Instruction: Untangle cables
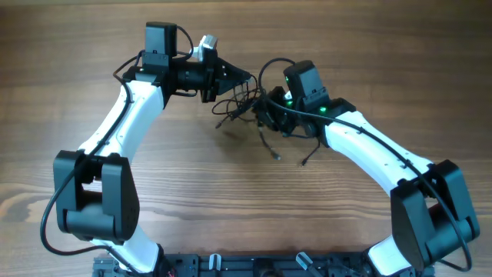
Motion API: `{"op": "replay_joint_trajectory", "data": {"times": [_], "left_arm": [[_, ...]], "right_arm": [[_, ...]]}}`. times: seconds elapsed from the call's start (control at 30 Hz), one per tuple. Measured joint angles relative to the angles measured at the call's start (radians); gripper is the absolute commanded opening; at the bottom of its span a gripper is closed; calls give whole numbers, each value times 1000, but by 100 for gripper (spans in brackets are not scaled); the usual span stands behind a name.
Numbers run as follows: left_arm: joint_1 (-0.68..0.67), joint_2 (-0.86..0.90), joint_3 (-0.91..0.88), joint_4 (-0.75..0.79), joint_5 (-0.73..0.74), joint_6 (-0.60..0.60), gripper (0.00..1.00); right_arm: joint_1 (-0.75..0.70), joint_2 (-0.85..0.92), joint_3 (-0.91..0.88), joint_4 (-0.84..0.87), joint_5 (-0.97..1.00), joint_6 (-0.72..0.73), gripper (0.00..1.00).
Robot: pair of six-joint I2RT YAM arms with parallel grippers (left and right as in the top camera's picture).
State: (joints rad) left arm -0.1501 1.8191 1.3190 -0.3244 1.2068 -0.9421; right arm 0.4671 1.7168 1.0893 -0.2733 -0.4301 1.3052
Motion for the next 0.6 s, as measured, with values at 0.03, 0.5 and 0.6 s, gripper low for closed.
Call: {"op": "replay_joint_trajectory", "data": {"times": [0.03,0.5,0.6], "left_arm": [[0,0,0,0,0,0,4],[0,0,0,0,0,0,4],[0,0,0,0,0,0,4]], "right_arm": [[0,0,0,2,-12,0,19],[2,0,0,102,-35,1,26],[2,2,0,126,-13,1,26]]}}
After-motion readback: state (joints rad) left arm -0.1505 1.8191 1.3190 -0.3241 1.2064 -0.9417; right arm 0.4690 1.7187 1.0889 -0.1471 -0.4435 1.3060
